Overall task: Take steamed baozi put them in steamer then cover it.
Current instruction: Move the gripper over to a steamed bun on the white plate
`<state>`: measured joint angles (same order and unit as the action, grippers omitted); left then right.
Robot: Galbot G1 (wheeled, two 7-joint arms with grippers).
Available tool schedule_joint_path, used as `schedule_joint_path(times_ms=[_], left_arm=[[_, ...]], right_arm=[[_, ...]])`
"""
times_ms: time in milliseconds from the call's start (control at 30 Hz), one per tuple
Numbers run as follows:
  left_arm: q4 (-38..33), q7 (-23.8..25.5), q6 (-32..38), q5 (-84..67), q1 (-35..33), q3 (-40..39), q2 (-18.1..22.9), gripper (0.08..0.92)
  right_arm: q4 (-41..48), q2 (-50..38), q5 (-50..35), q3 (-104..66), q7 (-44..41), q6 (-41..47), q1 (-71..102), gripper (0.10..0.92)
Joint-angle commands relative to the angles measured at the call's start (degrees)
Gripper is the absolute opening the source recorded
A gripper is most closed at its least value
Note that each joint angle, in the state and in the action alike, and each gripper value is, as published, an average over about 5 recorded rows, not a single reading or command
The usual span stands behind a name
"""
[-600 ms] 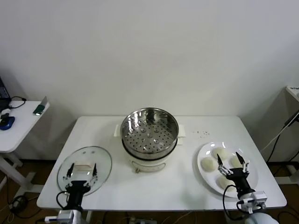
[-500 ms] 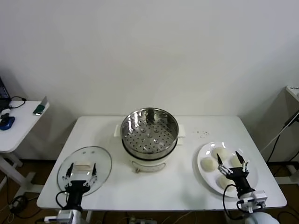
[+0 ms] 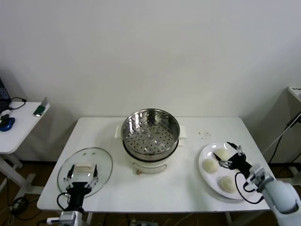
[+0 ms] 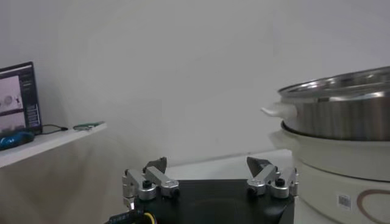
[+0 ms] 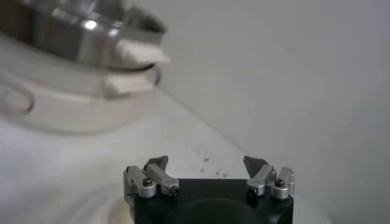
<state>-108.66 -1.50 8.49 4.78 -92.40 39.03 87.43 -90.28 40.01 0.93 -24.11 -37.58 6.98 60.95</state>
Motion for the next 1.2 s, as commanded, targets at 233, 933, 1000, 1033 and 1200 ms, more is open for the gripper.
schedule_joint_path(times_ms=[233,933,1000,1033,1200], left_arm=[[0.37,-2.8,-2.62,1.31,0.71,0.31,-1.07,0.823],[1.03,-3.3,-4.25,1.31,2.14,1.59,-1.76,0.823],[1.23,-3.37,-4.23,1.27,2.13,1.67,-1.83,0.823],[1.34,-3.41,-4.21,1.26,2.13,1.68,-1.86,0.823],[1.65,-3.43,-4.17,1.3,2.14,1.7,-1.97,0.823]], right_arm=[[18.58,-15.79,6.56,52.74,-23.27,2.18,-51.37,0.823],[34.78,2.98,-0.77,84.88,-25.15,2.44,-71.07,0.823],[35.18,3.34,-0.89,84.72,-25.03,2.53,-70.31,0.823],[35.53,3.57,-0.68,84.42,-24.96,2.52,-69.94,0.823],[37.32,4.9,0.12,83.69,-24.81,2.31,-68.58,0.823]])
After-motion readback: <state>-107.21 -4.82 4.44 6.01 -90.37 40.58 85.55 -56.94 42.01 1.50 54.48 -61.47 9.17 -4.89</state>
